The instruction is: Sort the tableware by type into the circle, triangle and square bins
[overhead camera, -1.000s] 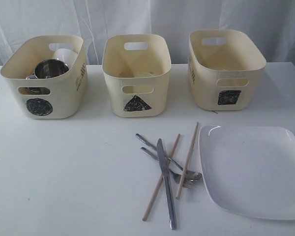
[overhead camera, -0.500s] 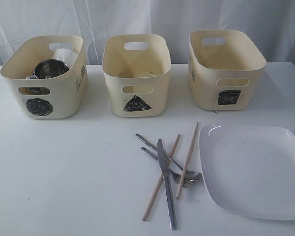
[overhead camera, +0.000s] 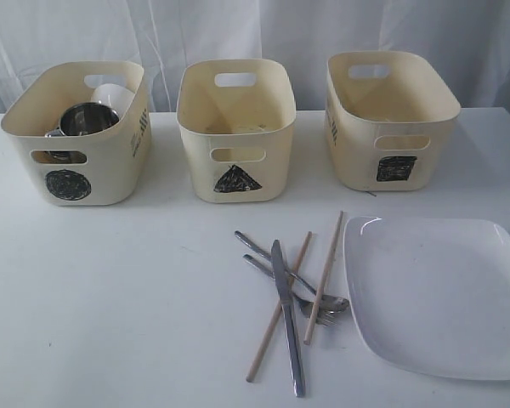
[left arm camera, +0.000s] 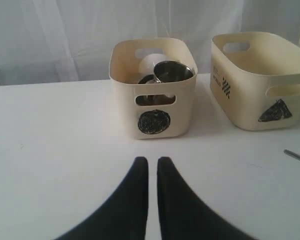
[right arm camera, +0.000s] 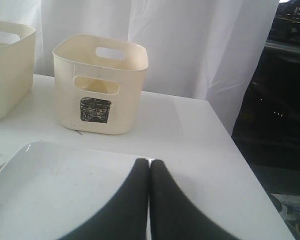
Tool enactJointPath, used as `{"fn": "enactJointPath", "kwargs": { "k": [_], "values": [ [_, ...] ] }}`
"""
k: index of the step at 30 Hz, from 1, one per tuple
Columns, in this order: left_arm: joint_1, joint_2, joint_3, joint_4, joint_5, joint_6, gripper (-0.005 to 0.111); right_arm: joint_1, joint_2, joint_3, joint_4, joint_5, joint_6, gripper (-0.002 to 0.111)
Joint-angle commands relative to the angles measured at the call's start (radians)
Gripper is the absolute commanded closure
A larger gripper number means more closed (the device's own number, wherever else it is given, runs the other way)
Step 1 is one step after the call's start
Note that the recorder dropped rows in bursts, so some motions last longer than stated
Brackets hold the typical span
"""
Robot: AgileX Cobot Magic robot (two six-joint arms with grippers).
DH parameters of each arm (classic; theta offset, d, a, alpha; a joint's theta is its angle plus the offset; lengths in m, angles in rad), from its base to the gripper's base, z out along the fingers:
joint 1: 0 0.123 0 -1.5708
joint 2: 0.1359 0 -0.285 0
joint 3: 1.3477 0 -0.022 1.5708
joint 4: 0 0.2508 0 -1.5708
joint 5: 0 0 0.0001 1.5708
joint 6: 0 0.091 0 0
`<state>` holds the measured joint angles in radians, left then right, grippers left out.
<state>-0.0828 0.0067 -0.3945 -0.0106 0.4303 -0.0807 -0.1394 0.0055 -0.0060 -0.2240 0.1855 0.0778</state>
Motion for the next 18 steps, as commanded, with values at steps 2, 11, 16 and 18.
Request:
{"fn": "enactJointPath", "kwargs": {
  "k": [2,11,16,18],
  "values": [
    [0.000,-0.007,0.131,-0.015,-0.168,0.013,0.093,0.002,-0.006,0.006,-0.002,-0.007,0.005,0.108],
    [0.000,-0.007,0.360,-0.015,-0.430,0.011,0.093,0.002,-0.006,0.006,-0.002,-0.007,0.005,0.108],
    [0.000,-0.007,0.394,-0.015,-0.515,0.011,0.093,0.002,-0.006,0.006,-0.002,-0.007,0.005,0.108],
    [0.000,-0.007,0.394,-0.011,-0.500,0.011,0.093,0.002,-0.006,0.006,-0.002,-0.007,0.005,0.108]
  ]
}}
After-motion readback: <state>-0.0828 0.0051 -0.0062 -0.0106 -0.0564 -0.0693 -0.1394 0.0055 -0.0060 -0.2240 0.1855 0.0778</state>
